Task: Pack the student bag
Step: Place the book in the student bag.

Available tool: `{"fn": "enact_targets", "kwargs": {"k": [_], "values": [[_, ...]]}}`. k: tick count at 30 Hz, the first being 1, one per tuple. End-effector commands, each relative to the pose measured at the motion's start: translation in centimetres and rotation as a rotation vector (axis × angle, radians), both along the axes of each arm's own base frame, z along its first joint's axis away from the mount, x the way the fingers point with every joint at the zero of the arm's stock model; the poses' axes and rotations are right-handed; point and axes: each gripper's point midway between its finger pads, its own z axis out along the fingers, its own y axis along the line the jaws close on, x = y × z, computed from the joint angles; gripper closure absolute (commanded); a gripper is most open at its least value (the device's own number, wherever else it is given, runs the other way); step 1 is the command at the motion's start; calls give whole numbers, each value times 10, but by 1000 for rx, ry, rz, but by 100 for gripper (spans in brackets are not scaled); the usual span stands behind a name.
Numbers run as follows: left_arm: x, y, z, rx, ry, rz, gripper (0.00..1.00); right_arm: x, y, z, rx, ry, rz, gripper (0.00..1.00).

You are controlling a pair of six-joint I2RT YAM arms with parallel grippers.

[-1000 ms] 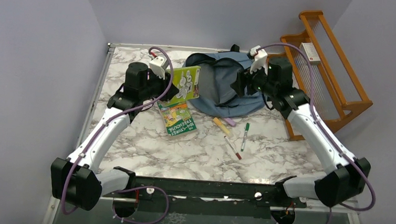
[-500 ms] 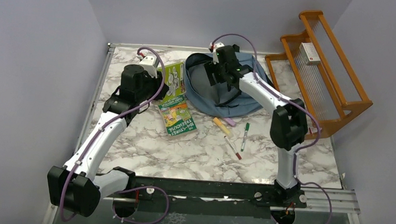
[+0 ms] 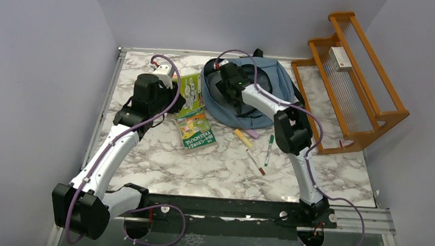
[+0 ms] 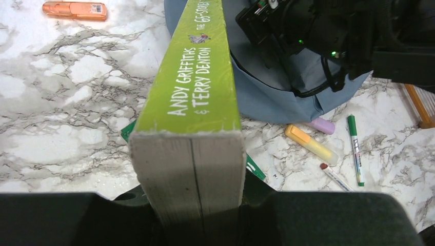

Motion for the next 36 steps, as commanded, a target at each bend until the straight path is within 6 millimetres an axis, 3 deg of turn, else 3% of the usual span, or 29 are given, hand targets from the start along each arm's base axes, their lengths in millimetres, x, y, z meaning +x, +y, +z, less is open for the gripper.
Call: {"fn": "enact_targets", "kwargs": {"k": [1,4,15,18,22,30,36], "values": [[6,-6,37,-54,-120,-21,100,11,-17,-7,-194,-63,-37,15],[6,-7,37,-61,-118,-21,100,13,-23,-10,-251,-85,-51,20],[12,-13,45,-97,-121,-24,100,12,-19,-9,-189,-109,-59,72],[14,-17,51,-129,-119,-25,100,12,-17,1,-139,-121,-68,85],[20,-29,63,-195,-117,-55,100,11,-11,28,-12,-151,-71,99],[45,-52,66,-316,-42,-76,100,9,-12,99,224,-241,-58,99],[69,-68,60,-376,14,-95,100,11,-15,133,374,-249,-18,100]]}}
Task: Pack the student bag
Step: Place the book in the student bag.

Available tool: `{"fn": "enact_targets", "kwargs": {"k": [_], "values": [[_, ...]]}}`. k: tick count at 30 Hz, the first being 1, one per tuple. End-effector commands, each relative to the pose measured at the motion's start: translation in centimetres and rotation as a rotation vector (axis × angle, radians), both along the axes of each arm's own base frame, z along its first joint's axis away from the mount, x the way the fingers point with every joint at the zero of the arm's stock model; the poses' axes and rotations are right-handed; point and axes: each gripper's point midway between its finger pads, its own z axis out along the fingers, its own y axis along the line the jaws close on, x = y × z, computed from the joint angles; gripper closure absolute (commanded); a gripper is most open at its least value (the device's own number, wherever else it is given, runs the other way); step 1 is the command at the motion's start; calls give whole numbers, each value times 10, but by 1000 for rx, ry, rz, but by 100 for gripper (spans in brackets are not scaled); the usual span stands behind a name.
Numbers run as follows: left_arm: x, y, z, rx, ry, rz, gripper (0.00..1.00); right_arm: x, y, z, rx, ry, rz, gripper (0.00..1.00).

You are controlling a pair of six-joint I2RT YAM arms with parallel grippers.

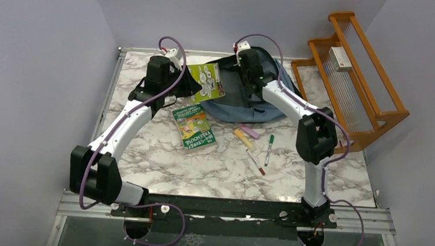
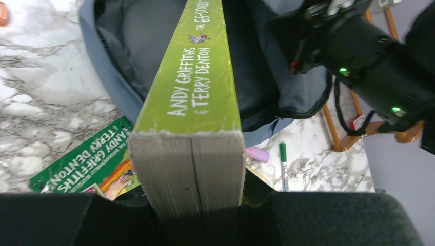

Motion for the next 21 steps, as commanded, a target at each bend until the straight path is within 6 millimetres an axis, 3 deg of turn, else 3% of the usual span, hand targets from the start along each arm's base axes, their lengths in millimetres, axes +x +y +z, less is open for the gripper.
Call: {"fn": "enact_targets", "kwargs": {"k": [1,13,21], "values": [[24,-22,46,-137,-98,-46,100,9,13,48,213,-78,64,100],[72,-53,34,-274,-23,-87,100,7,14,53,363,-90,113,100],[100,-73,-3,-345,80,-85,100,16,10,64,438,-181,55,100]]}}
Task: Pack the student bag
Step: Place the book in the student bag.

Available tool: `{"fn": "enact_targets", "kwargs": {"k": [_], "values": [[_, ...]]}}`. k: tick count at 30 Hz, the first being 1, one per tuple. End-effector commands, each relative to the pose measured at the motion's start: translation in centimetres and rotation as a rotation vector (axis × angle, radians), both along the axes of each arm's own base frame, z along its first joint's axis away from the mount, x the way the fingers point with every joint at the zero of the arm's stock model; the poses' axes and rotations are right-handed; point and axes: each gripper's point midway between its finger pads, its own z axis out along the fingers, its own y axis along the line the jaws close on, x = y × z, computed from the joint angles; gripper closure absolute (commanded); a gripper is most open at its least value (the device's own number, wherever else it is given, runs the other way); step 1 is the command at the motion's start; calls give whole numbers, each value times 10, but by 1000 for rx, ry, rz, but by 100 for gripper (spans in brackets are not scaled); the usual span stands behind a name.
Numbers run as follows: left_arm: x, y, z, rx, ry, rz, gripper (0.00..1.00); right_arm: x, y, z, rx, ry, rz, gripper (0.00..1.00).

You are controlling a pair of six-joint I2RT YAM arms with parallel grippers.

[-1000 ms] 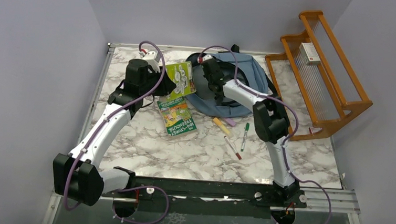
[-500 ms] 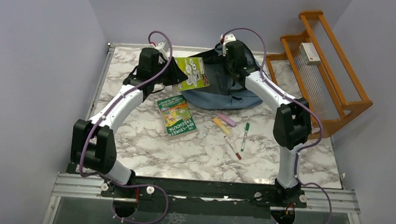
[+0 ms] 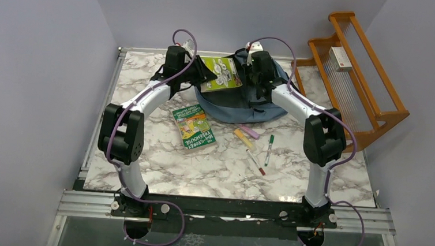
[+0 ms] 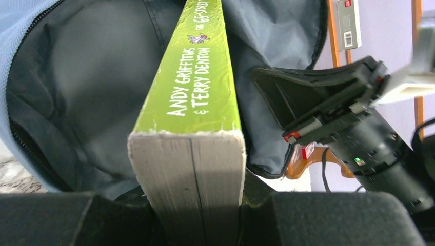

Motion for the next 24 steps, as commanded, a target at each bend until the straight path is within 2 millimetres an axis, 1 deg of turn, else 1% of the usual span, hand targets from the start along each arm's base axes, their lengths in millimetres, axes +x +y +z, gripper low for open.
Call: {"fn": "enact_targets", "kwargs": {"k": [1,5,8,10,13,20,24], "values": [[15,-23,27,-118,-65,-44,100,14,8,64,146,-180,-27,100],[23,-31,17,-158,-35,-47,100,20,9,78,174,-216,-38,99],[29,-39,14,-189,-30,-68,100,23,14,83,186,-223,-23,99],[33,-47,14,-205,-31,-89,100,23,18,84,195,-226,-2,99],[37,-62,18,-232,-40,-132,100,22,24,85,210,-224,29,100],[43,-91,24,-274,-50,-200,100,20,29,84,235,-234,72,100],[50,-106,18,-303,-37,-231,100,18,33,83,240,-228,99,100]]}}
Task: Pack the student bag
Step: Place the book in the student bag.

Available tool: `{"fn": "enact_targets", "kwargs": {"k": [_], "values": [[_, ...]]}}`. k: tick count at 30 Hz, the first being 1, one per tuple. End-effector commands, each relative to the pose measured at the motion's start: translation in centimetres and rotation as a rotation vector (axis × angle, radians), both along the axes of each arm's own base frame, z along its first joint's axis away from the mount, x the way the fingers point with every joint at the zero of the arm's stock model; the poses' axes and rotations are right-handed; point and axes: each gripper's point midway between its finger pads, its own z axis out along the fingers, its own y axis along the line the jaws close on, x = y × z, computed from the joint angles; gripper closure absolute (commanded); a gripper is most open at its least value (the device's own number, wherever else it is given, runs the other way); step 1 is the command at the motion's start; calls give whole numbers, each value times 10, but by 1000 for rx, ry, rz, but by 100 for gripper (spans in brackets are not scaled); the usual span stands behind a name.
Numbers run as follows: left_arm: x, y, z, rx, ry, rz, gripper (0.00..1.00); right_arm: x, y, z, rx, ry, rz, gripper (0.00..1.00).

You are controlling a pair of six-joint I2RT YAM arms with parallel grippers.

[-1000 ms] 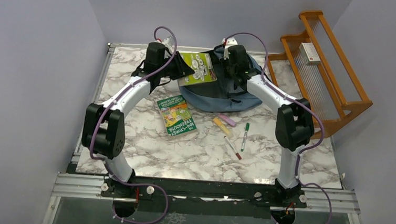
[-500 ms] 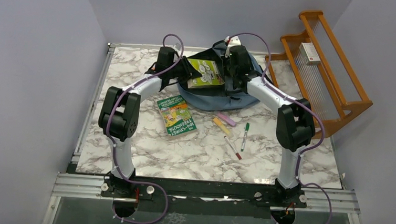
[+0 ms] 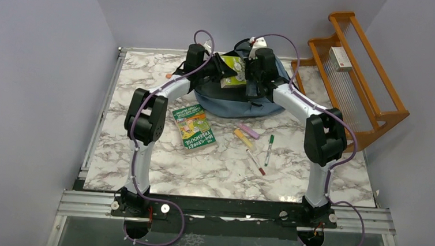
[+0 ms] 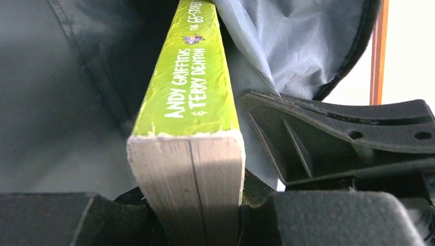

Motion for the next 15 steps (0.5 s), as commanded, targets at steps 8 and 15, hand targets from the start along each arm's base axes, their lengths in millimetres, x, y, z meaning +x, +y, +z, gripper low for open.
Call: {"fn": "enact_targets", "kwargs": {"k": [8,15], "values": [[21,-53,34,-145,-136,-147,100,-3,29,59,127,-120,127,100],[32,-70,11,-152,-124,-170,100,-5,38,58,152,-104,169,99]]}}
